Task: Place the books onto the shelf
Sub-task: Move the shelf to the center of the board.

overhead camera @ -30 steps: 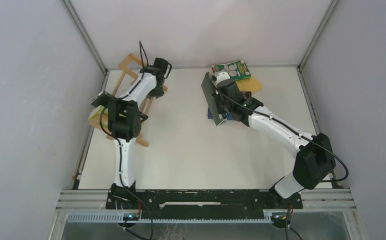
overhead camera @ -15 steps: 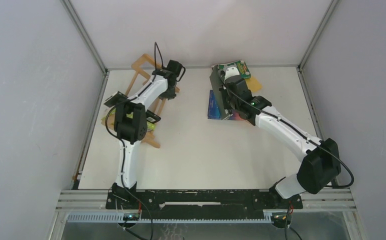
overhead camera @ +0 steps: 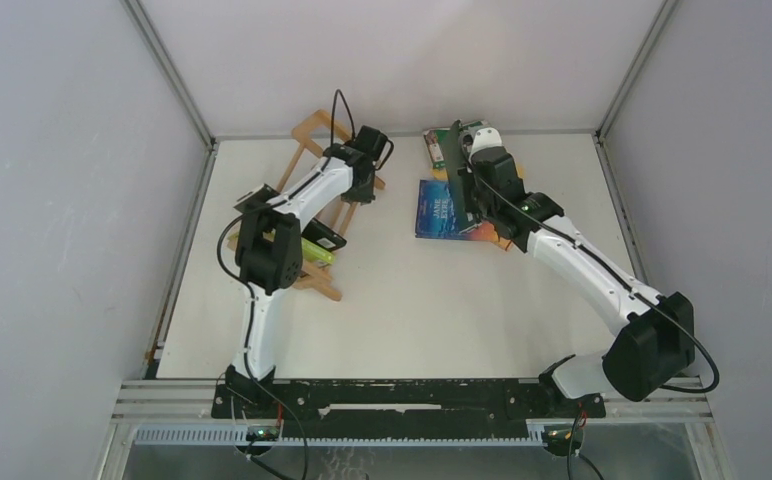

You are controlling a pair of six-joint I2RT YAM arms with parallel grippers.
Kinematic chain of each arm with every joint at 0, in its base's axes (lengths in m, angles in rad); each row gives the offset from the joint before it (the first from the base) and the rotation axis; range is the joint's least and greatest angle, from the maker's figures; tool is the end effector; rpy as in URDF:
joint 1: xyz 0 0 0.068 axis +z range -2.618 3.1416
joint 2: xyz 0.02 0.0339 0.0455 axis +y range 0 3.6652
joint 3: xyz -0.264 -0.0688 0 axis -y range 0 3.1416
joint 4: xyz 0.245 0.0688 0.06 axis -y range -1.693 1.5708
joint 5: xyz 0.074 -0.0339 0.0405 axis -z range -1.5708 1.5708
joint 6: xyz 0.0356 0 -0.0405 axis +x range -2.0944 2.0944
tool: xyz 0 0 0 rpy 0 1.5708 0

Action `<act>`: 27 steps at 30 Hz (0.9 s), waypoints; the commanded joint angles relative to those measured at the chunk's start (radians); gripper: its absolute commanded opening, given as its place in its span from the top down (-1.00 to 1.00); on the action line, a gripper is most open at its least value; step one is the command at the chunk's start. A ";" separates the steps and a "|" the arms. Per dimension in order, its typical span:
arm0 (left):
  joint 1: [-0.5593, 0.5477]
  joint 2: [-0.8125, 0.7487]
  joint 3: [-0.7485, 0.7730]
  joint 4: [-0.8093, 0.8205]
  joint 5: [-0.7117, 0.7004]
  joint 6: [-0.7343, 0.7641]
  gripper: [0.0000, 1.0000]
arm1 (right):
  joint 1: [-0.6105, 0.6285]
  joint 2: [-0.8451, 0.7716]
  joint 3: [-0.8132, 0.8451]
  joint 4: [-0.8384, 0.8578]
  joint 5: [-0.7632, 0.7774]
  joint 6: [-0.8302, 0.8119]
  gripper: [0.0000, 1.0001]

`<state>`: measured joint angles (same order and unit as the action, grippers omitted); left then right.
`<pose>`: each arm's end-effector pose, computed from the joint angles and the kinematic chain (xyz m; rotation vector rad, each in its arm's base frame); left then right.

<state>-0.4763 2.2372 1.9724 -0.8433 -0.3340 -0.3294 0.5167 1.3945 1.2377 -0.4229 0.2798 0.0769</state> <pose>0.4349 -0.2113 0.2185 0.0873 2.5853 0.1621 0.2793 0.1474 0.3351 -0.3049 2.1037 0.0496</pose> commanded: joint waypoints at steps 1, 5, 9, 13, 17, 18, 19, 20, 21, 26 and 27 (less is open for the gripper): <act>-0.036 -0.095 -0.055 0.064 0.066 -0.020 0.83 | -0.016 -0.071 0.015 0.099 0.020 -0.012 1.00; -0.052 -0.114 -0.097 0.069 0.069 -0.020 0.86 | -0.024 -0.077 0.014 0.110 0.018 -0.018 1.00; -0.071 -0.140 -0.150 0.086 0.069 -0.023 0.89 | -0.036 -0.080 0.014 0.118 0.016 -0.019 1.00; -0.086 -0.153 -0.177 0.087 0.065 -0.026 0.89 | -0.038 -0.085 0.014 0.126 0.012 -0.019 1.00; -0.091 -0.176 -0.199 0.088 0.042 -0.047 0.75 | -0.039 -0.091 0.014 0.134 0.010 -0.019 1.00; -0.090 -0.182 -0.202 0.088 0.040 -0.052 0.69 | -0.039 -0.092 0.014 0.136 0.011 -0.020 1.00; -0.090 -0.186 -0.201 0.089 0.039 -0.055 0.62 | -0.038 -0.093 0.014 0.137 0.012 -0.020 1.00; -0.091 -0.190 -0.200 0.090 0.039 -0.060 0.50 | -0.038 -0.095 0.014 0.138 0.012 -0.020 1.00; -0.092 -0.192 -0.196 0.091 0.042 -0.065 0.37 | -0.039 -0.097 0.014 0.139 0.012 -0.022 1.00; -0.099 -0.192 -0.173 0.089 0.053 -0.084 -0.06 | -0.039 -0.104 0.014 0.146 0.012 -0.027 1.00; -0.101 -0.191 -0.169 0.085 0.052 -0.087 -0.12 | -0.039 -0.104 0.014 0.147 0.012 -0.028 1.00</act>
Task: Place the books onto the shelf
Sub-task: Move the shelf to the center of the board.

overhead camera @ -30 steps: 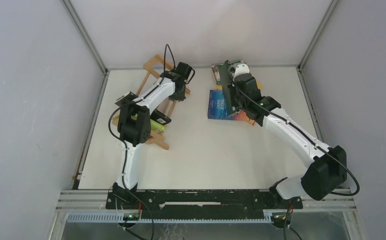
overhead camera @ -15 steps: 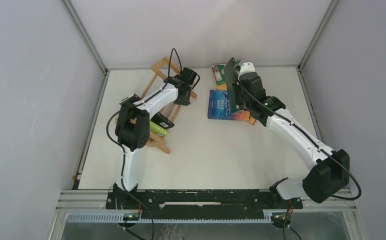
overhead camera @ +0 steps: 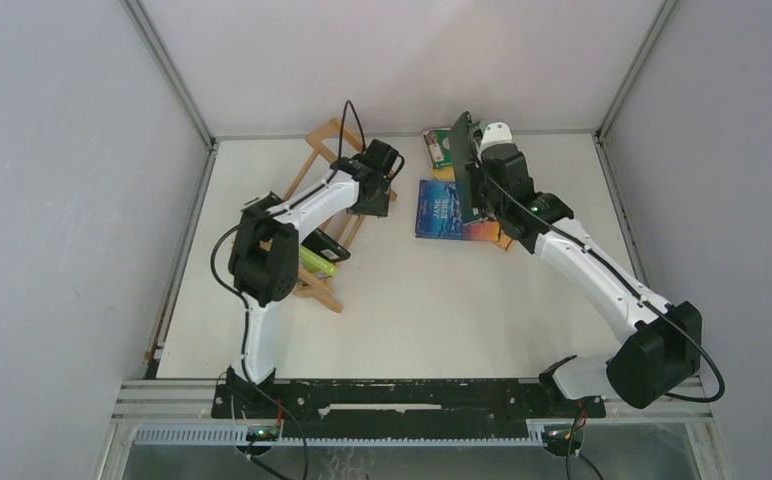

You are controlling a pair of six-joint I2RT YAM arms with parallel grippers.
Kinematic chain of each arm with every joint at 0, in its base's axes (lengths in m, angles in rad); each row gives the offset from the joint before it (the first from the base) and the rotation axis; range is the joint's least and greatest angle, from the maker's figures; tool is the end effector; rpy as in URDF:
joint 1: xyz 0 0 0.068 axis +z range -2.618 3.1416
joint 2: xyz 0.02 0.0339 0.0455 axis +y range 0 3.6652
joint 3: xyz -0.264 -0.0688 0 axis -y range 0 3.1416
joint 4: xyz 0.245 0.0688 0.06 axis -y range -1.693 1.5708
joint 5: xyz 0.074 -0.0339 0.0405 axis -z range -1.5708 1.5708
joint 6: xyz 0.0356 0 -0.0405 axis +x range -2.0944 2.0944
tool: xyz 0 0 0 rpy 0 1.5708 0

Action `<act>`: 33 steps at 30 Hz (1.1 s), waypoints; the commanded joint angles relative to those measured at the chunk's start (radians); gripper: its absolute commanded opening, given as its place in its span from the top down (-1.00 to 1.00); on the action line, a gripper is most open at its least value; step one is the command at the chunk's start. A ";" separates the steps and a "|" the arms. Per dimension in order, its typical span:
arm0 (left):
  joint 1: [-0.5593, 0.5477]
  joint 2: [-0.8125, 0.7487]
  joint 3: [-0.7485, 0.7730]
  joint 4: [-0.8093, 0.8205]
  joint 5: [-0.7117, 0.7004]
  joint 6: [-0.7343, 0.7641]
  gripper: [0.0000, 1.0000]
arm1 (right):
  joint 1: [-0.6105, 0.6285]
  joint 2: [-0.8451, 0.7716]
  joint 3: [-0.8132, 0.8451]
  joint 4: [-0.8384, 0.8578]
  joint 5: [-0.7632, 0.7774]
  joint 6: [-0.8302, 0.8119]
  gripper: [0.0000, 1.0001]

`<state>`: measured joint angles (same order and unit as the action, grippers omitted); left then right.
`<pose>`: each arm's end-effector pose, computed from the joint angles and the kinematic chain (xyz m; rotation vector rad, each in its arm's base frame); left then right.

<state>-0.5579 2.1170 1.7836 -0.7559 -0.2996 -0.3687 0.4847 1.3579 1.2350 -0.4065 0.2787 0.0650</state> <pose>0.3944 -0.2337 0.2199 0.1486 2.5779 0.0653 0.2772 0.1349 0.3464 -0.2685 2.0606 0.0428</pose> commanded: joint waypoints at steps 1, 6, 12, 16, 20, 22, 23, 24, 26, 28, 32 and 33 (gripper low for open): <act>-0.022 -0.070 0.024 -0.005 0.017 -0.051 -0.17 | -0.007 -0.069 0.018 0.129 0.013 -0.018 1.00; -0.034 -0.075 0.043 -0.011 0.005 -0.068 -0.32 | -0.007 -0.078 0.018 0.132 0.013 -0.024 1.00; -0.037 -0.090 0.125 -0.056 -0.045 -0.089 -0.37 | -0.006 -0.093 0.026 0.132 0.005 -0.028 1.00; -0.037 -0.105 0.195 -0.095 -0.081 -0.102 -0.39 | -0.002 -0.107 0.035 0.144 -0.006 -0.041 1.00; -0.037 -0.120 0.272 -0.137 -0.117 -0.119 -0.41 | 0.009 -0.110 0.057 0.151 -0.011 -0.060 1.00; -0.036 -0.130 0.321 -0.167 -0.135 -0.126 -0.41 | 0.017 -0.112 0.070 0.157 -0.016 -0.063 1.00; -0.037 -0.138 0.340 -0.180 -0.144 -0.130 -0.41 | 0.020 -0.114 0.078 0.159 -0.020 -0.062 1.00; -0.037 -0.147 0.353 -0.190 -0.153 -0.135 -0.41 | 0.026 -0.115 0.085 0.161 -0.023 -0.062 1.00; -0.037 -0.184 0.364 -0.204 -0.179 -0.149 -0.41 | 0.040 -0.117 0.102 0.170 -0.029 -0.096 1.00; -0.037 -0.224 0.365 -0.214 -0.210 -0.164 -0.41 | 0.062 -0.116 0.121 0.176 -0.030 -0.116 1.00; -0.037 -0.315 0.358 -0.240 -0.288 -0.191 -0.41 | 0.124 -0.114 0.160 0.197 -0.026 -0.155 1.00; -0.037 -0.339 0.353 -0.247 -0.307 -0.197 -0.41 | 0.138 -0.113 0.168 0.206 -0.028 -0.166 1.00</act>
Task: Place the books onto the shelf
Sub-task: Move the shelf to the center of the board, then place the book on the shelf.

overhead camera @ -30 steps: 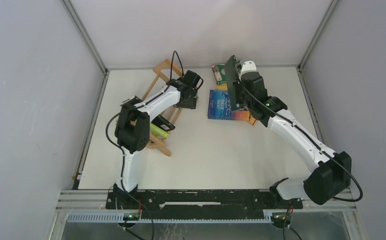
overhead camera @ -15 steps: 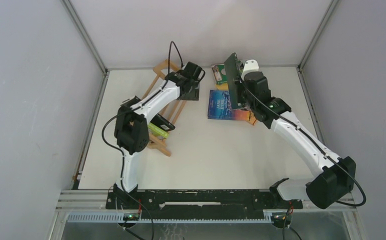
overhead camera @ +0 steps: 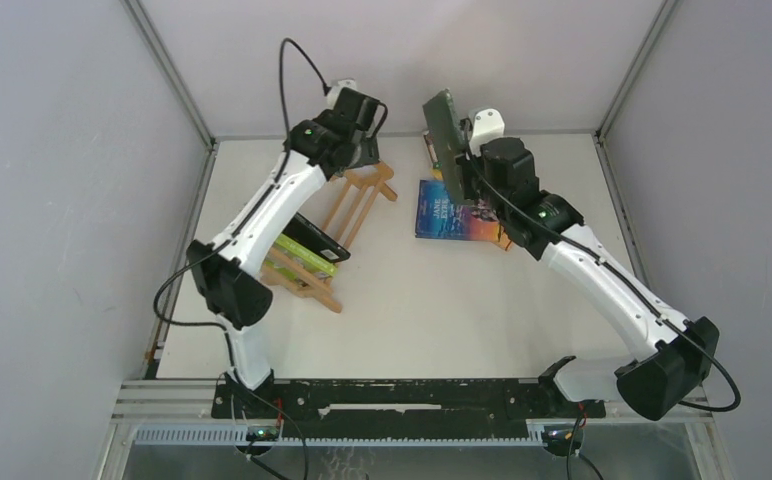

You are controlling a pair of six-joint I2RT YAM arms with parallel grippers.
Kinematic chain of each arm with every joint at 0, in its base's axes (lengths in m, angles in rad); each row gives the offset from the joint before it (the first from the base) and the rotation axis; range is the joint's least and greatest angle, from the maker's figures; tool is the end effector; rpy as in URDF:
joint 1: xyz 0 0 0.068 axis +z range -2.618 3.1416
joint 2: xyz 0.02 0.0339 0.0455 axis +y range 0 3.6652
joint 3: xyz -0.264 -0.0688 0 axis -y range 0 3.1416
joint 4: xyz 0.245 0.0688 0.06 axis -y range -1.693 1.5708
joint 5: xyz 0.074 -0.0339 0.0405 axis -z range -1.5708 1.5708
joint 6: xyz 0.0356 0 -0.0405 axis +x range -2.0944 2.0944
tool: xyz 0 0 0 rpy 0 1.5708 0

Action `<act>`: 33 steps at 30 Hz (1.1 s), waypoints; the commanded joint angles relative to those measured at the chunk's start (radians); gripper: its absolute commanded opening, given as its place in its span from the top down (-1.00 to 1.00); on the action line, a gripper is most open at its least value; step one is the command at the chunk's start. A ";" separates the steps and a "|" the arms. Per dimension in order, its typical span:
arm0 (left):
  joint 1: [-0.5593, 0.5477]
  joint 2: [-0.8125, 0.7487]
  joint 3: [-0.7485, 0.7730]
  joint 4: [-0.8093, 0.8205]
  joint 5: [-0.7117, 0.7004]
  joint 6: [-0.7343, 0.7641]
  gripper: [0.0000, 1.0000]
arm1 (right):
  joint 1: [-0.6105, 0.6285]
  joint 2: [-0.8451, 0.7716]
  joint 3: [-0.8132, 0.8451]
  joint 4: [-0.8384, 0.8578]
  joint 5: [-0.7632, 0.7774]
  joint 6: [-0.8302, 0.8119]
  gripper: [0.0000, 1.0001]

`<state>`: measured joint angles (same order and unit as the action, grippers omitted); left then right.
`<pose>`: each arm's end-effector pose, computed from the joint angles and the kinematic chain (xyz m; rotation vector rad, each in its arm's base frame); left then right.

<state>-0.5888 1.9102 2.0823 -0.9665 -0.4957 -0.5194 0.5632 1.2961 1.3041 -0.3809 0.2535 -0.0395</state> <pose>0.3527 -0.2152 0.3884 -0.1538 2.2440 0.0000 0.2533 0.1494 0.3900 -0.4115 1.8883 0.1032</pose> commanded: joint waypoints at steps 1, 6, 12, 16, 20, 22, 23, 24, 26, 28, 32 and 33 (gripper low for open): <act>-0.006 -0.157 0.047 -0.044 -0.130 -0.054 -0.41 | 0.074 -0.050 0.108 0.192 -0.007 -0.069 1.00; -0.006 -0.289 -0.028 -0.067 -0.203 -0.106 -0.41 | 0.169 -0.026 0.150 0.239 -0.016 -0.115 1.00; -0.006 -0.445 -0.131 -0.079 -0.283 -0.170 -0.41 | 0.255 0.022 0.175 0.299 -0.042 -0.127 1.00; -0.006 -0.557 -0.223 -0.048 -0.332 -0.210 -0.41 | 0.297 0.068 0.190 0.325 -0.072 -0.132 1.00; -0.006 -0.655 -0.282 -0.012 -0.362 -0.234 -0.41 | 0.317 0.115 0.192 0.359 -0.116 -0.131 1.00; -0.006 -0.685 -0.289 -0.005 -0.375 -0.242 -0.41 | 0.319 0.141 0.192 0.371 -0.138 -0.125 1.00; -0.006 -0.698 -0.293 -0.002 -0.382 -0.246 -0.41 | 0.320 0.156 0.192 0.387 -0.151 -0.124 1.00; -0.006 -0.711 -0.299 0.004 -0.387 -0.249 -0.41 | 0.320 0.170 0.192 0.410 -0.170 -0.122 1.00; -0.006 -0.735 -0.313 0.018 -0.391 -0.254 -0.41 | 0.319 0.197 0.192 0.436 -0.200 -0.119 1.00; -0.006 -0.754 -0.327 0.033 -0.395 -0.259 -0.41 | 0.319 0.228 0.193 0.463 -0.227 -0.114 1.00; -0.006 -0.769 -0.333 0.048 -0.400 -0.260 -0.41 | 0.322 0.290 0.211 0.506 -0.288 -0.106 1.00; -0.006 -0.772 -0.331 0.051 -0.402 -0.260 -0.41 | 0.323 0.305 0.213 0.516 -0.299 -0.106 1.00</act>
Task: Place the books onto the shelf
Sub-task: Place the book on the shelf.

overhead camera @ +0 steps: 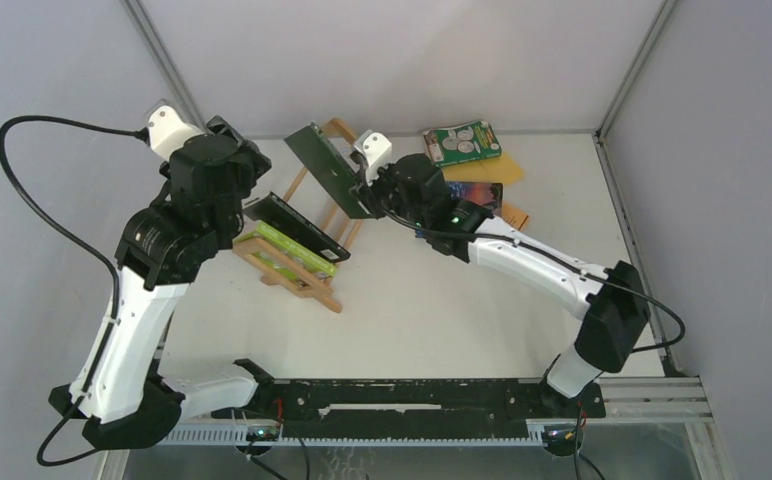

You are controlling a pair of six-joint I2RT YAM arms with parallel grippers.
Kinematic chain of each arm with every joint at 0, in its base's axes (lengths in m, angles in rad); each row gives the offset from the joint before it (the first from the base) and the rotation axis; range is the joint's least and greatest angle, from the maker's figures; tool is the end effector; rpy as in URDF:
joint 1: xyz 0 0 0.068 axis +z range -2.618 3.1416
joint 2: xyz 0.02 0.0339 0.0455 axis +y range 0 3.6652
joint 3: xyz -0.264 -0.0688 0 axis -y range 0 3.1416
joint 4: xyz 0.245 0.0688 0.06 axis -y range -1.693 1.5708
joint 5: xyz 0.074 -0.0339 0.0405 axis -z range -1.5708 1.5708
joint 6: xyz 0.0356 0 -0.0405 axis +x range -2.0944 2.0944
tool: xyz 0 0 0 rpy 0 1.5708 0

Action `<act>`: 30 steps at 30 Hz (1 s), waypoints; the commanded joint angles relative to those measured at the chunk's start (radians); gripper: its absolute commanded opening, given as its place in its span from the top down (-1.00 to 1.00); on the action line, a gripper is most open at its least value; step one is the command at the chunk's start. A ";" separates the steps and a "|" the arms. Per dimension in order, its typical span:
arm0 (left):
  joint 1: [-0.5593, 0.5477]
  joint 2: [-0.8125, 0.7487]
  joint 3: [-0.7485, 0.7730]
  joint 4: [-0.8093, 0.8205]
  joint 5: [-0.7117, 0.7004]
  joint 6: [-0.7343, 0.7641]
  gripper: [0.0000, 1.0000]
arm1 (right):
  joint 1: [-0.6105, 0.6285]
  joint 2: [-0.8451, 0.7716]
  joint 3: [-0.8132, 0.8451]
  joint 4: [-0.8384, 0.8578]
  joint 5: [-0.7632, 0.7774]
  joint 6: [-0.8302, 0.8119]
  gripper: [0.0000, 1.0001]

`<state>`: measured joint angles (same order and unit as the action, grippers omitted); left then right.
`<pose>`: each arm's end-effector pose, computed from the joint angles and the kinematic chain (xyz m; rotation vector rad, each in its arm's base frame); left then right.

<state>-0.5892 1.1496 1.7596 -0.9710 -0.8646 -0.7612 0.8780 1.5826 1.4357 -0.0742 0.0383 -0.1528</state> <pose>0.1558 -0.0716 0.5097 -0.6938 1.6650 -0.1237 0.2445 0.2924 0.3769 -0.8717 1.5953 0.4834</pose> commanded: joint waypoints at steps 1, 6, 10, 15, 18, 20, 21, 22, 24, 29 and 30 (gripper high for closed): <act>-0.006 -0.015 -0.009 0.062 -0.033 -0.017 -0.41 | 0.011 0.037 0.081 0.221 -0.096 0.006 1.00; -0.006 -0.028 -0.008 0.094 -0.030 -0.008 -0.41 | 0.013 0.093 0.081 0.273 -0.148 0.017 1.00; -0.005 -0.024 -0.007 0.100 -0.025 -0.004 -0.41 | 0.011 0.130 0.081 0.305 -0.181 0.027 1.00; -0.006 -0.024 -0.016 0.105 -0.029 0.000 -0.41 | 0.009 0.173 0.090 0.335 -0.220 0.046 1.00; -0.006 -0.029 -0.029 0.111 -0.034 0.004 -0.41 | 0.010 0.199 0.091 0.350 -0.242 0.058 1.00; -0.005 -0.035 -0.041 0.120 -0.039 0.008 -0.41 | 0.009 0.215 0.094 0.359 -0.255 0.064 1.00; -0.006 -0.038 -0.046 0.122 -0.041 0.009 -0.41 | 0.009 0.222 0.095 0.361 -0.259 0.065 1.00; -0.006 -0.041 -0.051 0.127 -0.043 0.010 -0.41 | 0.009 0.228 0.095 0.363 -0.263 0.066 1.00; -0.006 -0.043 -0.058 0.131 -0.042 0.010 -0.41 | 0.007 0.236 0.095 0.367 -0.270 0.069 1.00; -0.005 -0.044 -0.072 0.140 -0.043 0.010 -0.41 | 0.007 0.252 0.095 0.367 -0.289 0.070 1.00; -0.006 -0.045 -0.075 0.144 -0.043 0.010 -0.41 | 0.007 0.256 0.095 0.366 -0.292 0.070 1.00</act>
<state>-0.5892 1.1271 1.6974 -0.8757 -0.8845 -0.7601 0.8848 1.8637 1.4616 0.1314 -0.2192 -0.1013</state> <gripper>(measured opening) 0.705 0.164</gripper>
